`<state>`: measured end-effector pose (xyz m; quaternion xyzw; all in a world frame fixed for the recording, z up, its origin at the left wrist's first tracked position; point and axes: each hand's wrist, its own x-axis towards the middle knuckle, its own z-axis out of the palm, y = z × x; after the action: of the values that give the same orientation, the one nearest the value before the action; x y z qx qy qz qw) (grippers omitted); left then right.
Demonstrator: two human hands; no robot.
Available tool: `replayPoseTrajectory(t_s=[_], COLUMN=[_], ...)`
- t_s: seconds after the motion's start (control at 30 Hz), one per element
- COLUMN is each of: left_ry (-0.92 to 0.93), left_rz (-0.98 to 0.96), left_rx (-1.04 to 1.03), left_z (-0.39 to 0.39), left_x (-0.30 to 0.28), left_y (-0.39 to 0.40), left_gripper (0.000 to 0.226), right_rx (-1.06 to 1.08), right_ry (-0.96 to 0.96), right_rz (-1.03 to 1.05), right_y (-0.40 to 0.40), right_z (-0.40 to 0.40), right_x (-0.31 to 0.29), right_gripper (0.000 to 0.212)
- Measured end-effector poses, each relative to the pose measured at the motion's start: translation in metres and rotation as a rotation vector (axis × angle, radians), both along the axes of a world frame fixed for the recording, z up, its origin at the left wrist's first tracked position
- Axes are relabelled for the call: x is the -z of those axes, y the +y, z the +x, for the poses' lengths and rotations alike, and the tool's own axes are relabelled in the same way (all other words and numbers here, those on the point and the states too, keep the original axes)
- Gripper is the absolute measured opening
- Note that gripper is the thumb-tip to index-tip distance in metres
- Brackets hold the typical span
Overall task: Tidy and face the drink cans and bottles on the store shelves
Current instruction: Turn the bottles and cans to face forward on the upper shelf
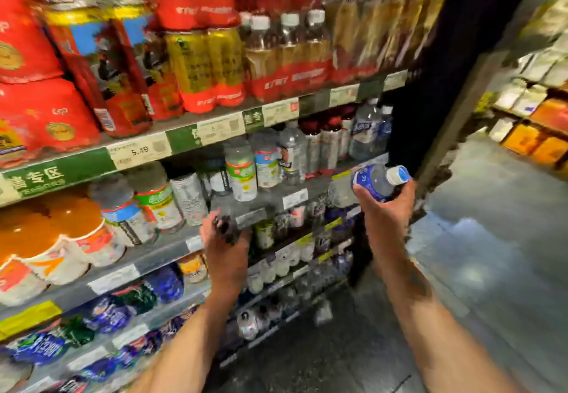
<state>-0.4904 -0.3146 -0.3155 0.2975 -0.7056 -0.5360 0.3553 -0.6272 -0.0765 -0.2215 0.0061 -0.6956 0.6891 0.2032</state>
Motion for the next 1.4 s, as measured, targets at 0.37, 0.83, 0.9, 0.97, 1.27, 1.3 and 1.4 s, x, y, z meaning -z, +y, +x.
replayPoseTrajectory(t_s=[0.37, 0.83, 0.9, 0.97, 1.27, 1.3, 1.4], left_ry=[-0.066, -0.111, -0.13, -0.135, -0.081, -0.107, -0.126], left_rz=[0.048, 0.002, -0.029, 0.016, 0.011, -0.023, -0.12], left_rx=[0.255, 0.261, 0.278, 0.263, 0.264, 0.224, 0.109], left_z=[-0.17, -0.312, -0.332, -0.346, -0.381, -0.385, -0.389], left_x=[-0.039, -0.056, -0.056, -0.056, -0.058, -0.059, -0.067], left_y=[0.179, 0.176, 0.168, 0.167, 0.184, 0.185, 0.187], left_gripper=[0.051, 0.067, 0.061, 0.054, 0.071, 0.074, 0.066], right_rx=[-0.116, -0.203, -0.232, -0.226, -0.262, -0.273, -0.32], right_ry=[-0.058, -0.119, -0.113, -0.107, -0.13, -0.136, -0.138], right_rz=[0.088, 0.168, 0.185, 0.199, 0.215, 0.214, 0.23], right_y=[0.153, 0.163, 0.154, 0.146, 0.133, 0.134, 0.137], right_z=[-0.083, -0.182, -0.199, -0.209, -0.255, -0.261, -0.276], right_x=[0.015, 0.026, 0.026, 0.023, 0.031, 0.032, 0.035], right_gripper=[0.066, 0.067, 0.067, 0.065, 0.061, 0.062, 0.068])
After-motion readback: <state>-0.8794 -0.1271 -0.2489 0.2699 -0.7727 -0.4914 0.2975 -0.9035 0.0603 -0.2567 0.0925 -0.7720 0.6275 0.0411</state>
